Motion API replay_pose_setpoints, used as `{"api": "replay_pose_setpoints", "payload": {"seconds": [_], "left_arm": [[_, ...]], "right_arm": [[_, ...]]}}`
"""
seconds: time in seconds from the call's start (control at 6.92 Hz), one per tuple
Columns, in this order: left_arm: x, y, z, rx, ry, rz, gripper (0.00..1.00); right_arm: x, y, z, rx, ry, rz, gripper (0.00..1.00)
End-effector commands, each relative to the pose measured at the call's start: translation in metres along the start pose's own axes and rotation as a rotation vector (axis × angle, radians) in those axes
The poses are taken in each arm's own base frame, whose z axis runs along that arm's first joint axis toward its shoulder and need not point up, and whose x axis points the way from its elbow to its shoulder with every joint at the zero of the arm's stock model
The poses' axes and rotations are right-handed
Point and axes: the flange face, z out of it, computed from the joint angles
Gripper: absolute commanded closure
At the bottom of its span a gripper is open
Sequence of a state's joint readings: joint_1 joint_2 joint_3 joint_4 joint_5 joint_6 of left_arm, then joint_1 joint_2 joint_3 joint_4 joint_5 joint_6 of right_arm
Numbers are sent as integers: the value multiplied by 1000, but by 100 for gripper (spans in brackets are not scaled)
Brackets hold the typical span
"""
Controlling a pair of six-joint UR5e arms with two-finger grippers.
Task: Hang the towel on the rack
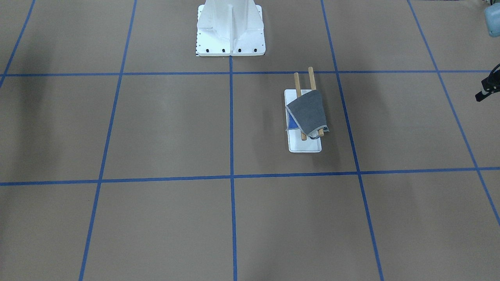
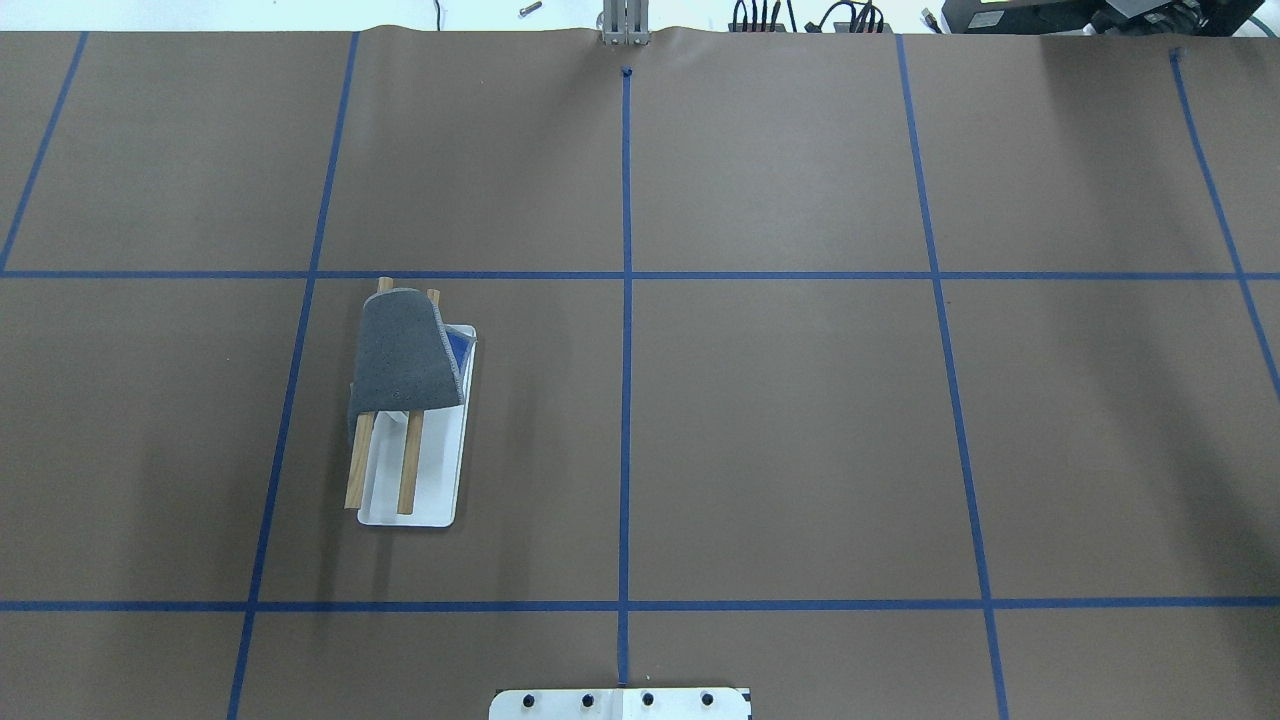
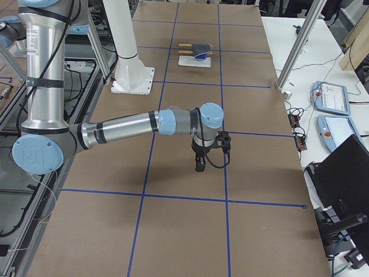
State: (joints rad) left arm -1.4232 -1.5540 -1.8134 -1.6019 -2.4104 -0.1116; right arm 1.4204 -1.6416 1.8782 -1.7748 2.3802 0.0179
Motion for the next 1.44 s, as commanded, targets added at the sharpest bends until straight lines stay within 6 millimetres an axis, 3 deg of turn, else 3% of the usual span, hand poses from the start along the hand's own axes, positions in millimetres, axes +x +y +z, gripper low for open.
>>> {"api": "replay_pose_setpoints", "payload": {"seconds": [0.0,1.3], "left_arm": [[-6,3,2,1,-42,8,2],[2,2,-4,13,-28,12,2]], "right_arm": [[0,0,0,1,-1,0,0],[2,-7,-20,61,33,4,0]]}}
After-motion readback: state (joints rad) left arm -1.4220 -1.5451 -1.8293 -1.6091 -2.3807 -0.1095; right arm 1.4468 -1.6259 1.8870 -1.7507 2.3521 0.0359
